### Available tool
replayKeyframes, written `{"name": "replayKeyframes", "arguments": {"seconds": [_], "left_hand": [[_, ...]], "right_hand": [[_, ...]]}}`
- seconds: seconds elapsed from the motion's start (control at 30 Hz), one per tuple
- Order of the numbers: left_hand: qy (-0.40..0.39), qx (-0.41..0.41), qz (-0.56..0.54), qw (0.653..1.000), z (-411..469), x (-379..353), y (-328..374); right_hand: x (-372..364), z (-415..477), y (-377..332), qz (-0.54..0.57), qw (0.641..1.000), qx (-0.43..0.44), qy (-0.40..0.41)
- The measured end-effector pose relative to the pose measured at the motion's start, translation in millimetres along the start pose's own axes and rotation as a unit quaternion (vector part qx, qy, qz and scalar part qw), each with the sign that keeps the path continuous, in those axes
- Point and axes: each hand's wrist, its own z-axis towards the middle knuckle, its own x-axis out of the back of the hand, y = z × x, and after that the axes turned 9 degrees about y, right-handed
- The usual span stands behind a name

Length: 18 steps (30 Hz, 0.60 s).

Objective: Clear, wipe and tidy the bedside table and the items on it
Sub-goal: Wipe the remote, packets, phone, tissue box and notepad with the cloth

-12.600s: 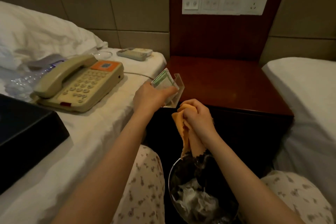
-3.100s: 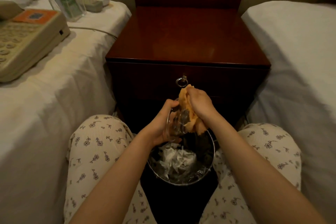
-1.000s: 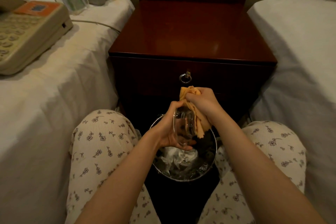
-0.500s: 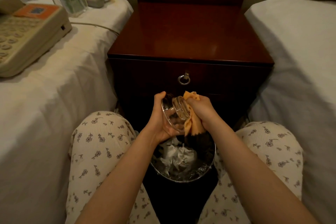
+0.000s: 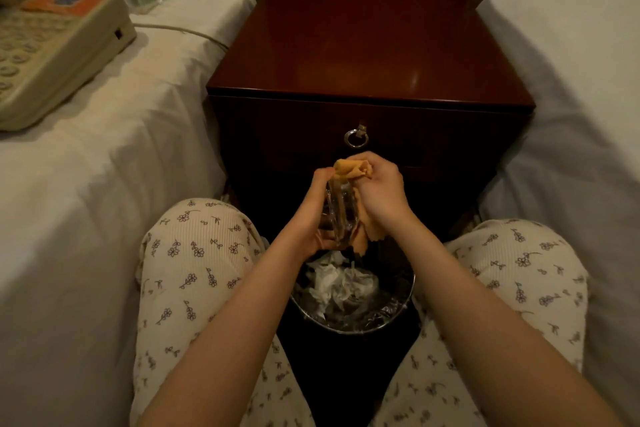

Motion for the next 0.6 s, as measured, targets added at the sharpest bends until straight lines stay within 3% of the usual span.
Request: {"name": "replayKeyframes", "arguments": {"seconds": [0.17,0.3,0.47,0.6], "left_hand": [[0.063,-0.033,0.005,0.997,1,-3,-8],[0.048,-0.008,-0.098,0.994,0,-3,-4],[0.066,0.040,-0.215,0.974,0,-3,-3],[0.067,0.065,-0.304,0.948,3,-1,-2]], "right_hand": [[6,-7,-8,-0.072,0.993,0.081,-0.053],[4,-19,-11,-0.045,0.993,0.087,-0.067],[4,-19,-11,-0.019,0.997,0.025,-0.072],[5,-15,-8,-0.059,0.994,-0.022,-0.085]]}}
